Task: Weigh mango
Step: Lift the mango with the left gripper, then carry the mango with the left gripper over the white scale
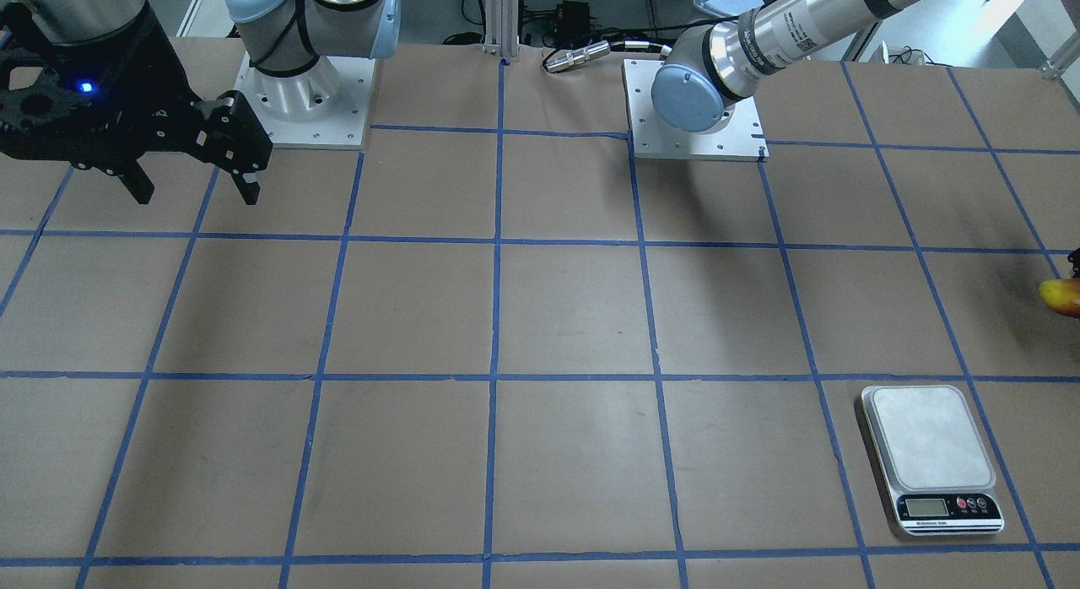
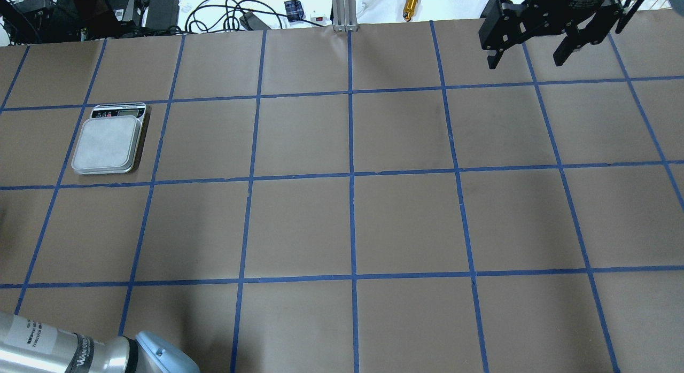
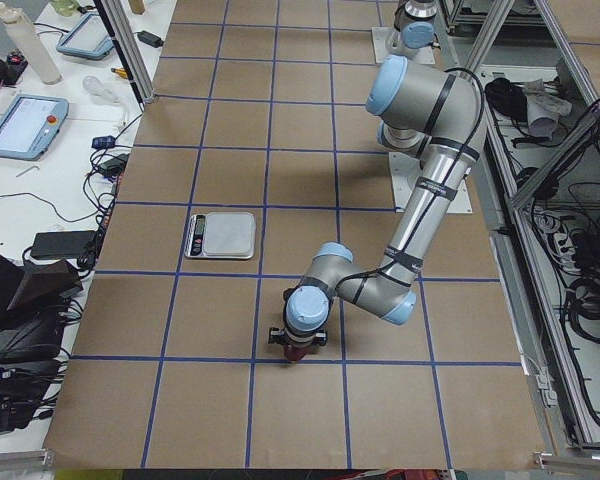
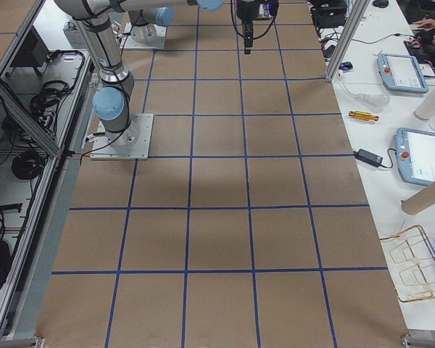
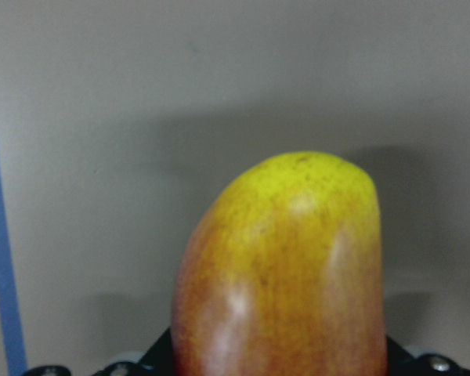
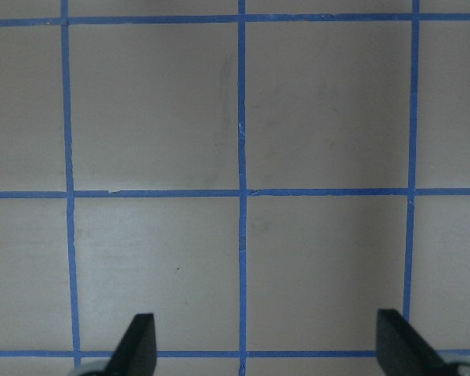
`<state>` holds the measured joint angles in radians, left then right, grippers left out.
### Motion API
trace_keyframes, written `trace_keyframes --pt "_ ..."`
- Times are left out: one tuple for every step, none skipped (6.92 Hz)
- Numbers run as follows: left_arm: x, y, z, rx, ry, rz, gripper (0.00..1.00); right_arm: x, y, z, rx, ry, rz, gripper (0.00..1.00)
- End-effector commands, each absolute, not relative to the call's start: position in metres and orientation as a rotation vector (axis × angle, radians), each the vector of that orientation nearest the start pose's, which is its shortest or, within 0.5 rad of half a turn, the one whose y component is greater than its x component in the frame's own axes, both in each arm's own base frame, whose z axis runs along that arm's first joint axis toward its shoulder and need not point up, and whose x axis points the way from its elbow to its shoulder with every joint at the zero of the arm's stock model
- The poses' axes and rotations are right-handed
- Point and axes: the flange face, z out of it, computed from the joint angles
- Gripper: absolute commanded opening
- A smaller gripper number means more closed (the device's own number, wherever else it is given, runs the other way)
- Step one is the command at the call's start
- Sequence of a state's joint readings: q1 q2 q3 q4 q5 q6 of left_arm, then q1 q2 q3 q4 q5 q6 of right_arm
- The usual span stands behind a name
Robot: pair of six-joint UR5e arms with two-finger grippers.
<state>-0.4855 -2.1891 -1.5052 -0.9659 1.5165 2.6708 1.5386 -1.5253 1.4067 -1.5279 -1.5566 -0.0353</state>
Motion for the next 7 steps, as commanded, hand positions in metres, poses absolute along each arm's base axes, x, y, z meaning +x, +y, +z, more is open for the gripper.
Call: trace_keyframes --pt "0.504 -0.489 0.263 -2.345 -2.255 0.047 0.00 0.118 -0.519 0.542 -0.006 3.128 -0.121 1.00" --pt "0.478 -0.517 0.279 -2.344 -2.253 0.054 0.00 0.118 -0.520 0.541 -0.006 3.128 -0.118 1.00" --pt "0.454 -0.543 0.282 -2.323 -2.264 0.068 0.00 0.118 -0.519 0.542 -0.006 3.128 -0.121 1.00" --pt "0.413 -0.575 0.284 -2.317 -2.266 0.077 0.00 0.118 -0.519 0.542 -0.006 3.127 -0.121 1.00" --pt "0.370 -0.601 0.280 -2.283 -2.284 0.092 0.00 0.118 -0.520 0.541 -0.006 3.127 -0.118 1.00" --pt "0.339 -0.619 0.275 -2.233 -2.311 0.099 0.00 0.118 -0.520 0.541 -0.006 3.128 -0.118 1.00" --pt "0.323 -0.629 0.267 -2.192 -2.329 0.113 0.00 0.118 -0.520 0.541 -0.006 3.127 -0.118 1.00"
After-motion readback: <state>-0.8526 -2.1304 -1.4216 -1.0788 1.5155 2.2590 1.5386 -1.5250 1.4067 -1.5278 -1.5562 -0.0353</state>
